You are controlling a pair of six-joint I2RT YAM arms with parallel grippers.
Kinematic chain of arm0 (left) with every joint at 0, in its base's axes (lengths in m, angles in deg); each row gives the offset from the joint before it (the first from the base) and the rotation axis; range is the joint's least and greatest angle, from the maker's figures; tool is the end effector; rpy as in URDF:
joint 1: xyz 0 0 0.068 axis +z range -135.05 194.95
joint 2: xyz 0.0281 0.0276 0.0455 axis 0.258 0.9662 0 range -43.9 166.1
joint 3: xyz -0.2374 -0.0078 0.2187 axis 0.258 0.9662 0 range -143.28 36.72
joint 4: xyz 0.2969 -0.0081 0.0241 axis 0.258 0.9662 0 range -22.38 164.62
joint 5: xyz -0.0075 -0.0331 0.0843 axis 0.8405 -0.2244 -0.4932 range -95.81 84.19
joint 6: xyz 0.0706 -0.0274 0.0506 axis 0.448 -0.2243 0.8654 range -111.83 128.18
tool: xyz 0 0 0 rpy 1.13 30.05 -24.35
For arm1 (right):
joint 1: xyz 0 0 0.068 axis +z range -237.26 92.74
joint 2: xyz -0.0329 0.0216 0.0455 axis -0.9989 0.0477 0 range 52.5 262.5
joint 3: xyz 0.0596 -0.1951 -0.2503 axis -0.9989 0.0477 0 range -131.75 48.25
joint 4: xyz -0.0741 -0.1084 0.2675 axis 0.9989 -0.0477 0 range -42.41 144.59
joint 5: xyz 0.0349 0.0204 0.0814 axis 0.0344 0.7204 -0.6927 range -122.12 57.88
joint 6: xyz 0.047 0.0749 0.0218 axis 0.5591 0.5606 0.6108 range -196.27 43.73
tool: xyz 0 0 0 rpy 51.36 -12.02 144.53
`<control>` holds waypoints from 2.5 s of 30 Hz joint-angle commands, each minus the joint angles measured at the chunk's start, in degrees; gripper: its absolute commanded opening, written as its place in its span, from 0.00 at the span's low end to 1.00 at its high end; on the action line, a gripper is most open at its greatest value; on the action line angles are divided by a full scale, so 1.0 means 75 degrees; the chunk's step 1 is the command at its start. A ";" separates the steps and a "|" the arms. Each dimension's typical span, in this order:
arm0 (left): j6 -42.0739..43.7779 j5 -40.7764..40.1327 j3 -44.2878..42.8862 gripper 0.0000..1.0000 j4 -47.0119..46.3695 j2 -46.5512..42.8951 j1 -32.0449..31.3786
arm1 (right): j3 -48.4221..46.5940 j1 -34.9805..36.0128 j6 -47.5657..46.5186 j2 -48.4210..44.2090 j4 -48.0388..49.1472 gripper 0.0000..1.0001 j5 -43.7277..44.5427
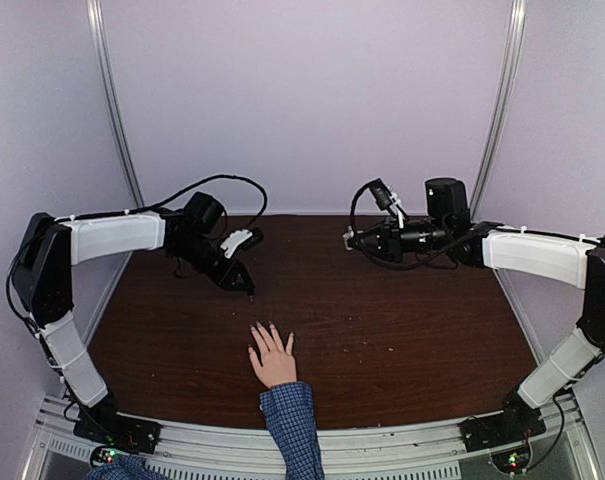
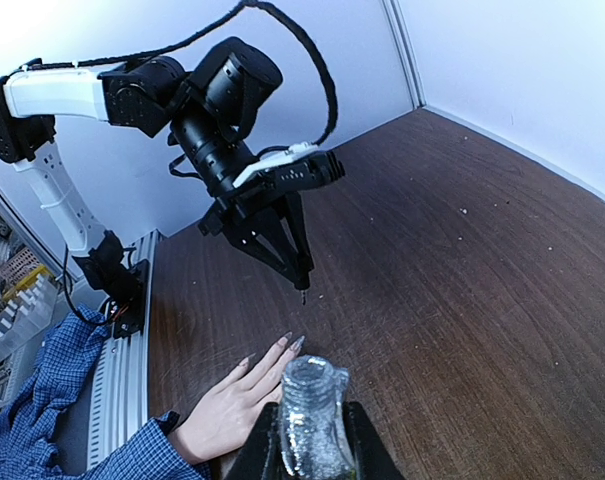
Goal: Paint the nails
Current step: Paint the nail with the hand, then close the nail polish bottle cap on the nail polish bottle.
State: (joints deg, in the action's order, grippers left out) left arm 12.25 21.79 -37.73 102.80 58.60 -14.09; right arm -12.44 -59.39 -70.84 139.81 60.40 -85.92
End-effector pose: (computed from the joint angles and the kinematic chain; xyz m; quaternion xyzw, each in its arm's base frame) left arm 0.3599 -0.2431 0.2105 0.3222 0.8898 -0.2751 0.1694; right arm 0.3226 0.2452 0.3117 -0.3948 0.6702 0.5019 0.3783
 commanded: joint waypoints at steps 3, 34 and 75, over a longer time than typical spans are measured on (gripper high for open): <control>-0.0209 0.0191 0.0186 0.00 -0.0690 -0.1108 0.0063 | 0.0074 0.0008 0.0135 -0.0747 0.0105 0.00 0.0022; 0.0486 0.0583 -0.0804 0.00 -0.1198 -0.4149 -0.3017 | 0.0066 0.2964 -0.1923 -0.2326 -0.1930 0.00 0.1398; 0.0729 0.0167 -0.1078 0.00 -0.1108 -0.3132 -0.3892 | -0.0289 0.3540 -0.2294 -0.1812 -0.2423 0.00 0.1830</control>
State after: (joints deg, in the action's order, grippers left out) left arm 17.10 23.45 -44.38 94.96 34.34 -43.03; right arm -12.57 -33.20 -87.52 126.26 42.23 -73.12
